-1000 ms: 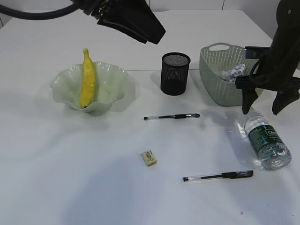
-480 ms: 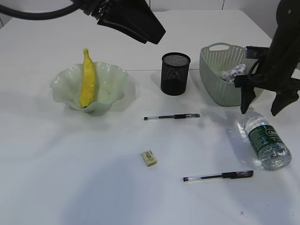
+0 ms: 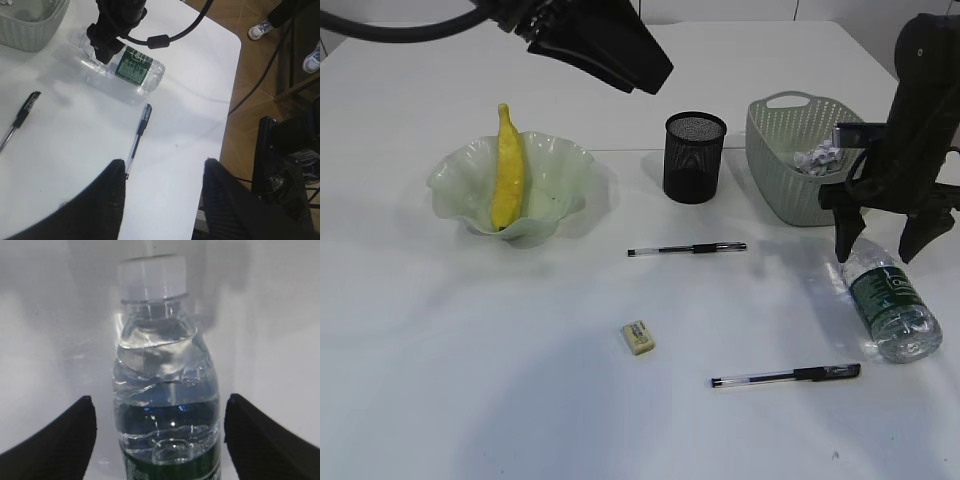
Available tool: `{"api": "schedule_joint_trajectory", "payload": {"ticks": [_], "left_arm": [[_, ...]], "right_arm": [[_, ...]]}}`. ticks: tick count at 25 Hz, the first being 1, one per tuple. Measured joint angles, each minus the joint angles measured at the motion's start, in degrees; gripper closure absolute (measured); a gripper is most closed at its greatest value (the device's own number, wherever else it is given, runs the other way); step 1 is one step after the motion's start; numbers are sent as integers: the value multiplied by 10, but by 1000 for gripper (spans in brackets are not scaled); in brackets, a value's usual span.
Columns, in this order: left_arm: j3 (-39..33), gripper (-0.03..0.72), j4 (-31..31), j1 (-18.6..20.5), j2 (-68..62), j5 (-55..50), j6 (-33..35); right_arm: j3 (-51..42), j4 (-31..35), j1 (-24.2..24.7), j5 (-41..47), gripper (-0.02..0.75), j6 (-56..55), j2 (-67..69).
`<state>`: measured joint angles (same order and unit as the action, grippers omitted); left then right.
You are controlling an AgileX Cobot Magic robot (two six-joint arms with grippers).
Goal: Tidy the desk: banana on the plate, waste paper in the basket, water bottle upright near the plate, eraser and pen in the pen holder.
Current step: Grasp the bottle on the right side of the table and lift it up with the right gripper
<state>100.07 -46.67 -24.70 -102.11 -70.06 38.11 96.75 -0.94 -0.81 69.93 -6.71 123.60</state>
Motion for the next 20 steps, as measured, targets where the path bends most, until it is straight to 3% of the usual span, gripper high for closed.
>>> {"api": "schedule_joint_trajectory", "payload": {"ticks": [20], "left_arm": [[0,331,0,0,0,0,0]], "right_arm": [[0,-15,0,-1,148,46,22]]}}
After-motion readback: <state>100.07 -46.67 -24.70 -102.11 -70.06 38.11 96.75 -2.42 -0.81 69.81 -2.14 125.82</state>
